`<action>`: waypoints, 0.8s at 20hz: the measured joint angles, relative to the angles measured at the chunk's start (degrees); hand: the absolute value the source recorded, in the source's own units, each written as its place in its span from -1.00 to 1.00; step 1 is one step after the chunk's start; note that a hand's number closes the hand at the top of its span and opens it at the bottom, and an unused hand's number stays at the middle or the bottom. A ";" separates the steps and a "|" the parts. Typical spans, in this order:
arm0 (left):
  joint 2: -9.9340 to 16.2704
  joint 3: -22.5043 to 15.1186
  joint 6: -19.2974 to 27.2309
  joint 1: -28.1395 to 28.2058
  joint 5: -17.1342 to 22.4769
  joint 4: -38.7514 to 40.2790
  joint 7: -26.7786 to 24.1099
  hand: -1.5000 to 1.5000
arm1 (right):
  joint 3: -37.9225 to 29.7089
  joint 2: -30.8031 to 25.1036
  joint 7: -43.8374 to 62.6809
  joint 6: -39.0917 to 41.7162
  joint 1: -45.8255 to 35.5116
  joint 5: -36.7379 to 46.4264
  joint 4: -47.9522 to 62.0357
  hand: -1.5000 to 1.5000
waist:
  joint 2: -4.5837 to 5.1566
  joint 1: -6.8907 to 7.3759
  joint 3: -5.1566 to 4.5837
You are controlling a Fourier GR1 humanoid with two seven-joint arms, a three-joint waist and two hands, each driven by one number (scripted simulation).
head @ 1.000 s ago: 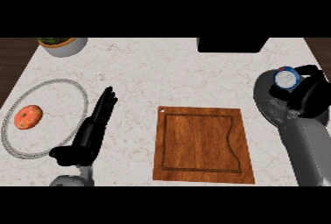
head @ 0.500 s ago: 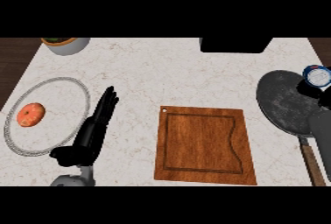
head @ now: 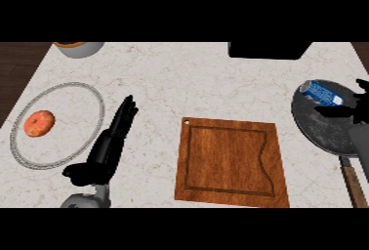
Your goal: Pick the can from the cutting board and place it in the pan
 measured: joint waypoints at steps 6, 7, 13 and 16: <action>0.31 0.66 -0.23 -0.02 0.36 -0.14 0.06 0.00 | -6.20 -0.17 -12.83 -2.21 -0.68 -6.78 1.16 -1.00 | -0.11 -0.41 0.01; 0.42 0.74 -0.31 0.17 0.42 -0.26 0.06 0.00 | -7.43 -0.21 -14.89 -2.69 -0.80 -8.14 0.90 -1.00 | -0.16 -0.48 0.01; 0.74 1.45 -0.26 1.27 0.60 -0.59 -0.05 0.00 | -14.73 -1.48 -25.23 0.96 0.68 -17.43 -0.01 -1.00 | -0.68 -1.66 -0.15; 1.14 1.89 -0.78 1.88 1.01 -0.57 -0.11 0.00 | -17.67 -1.65 -29.71 5.72 3.21 -22.18 -0.83 -1.00 | -0.91 -2.26 -0.20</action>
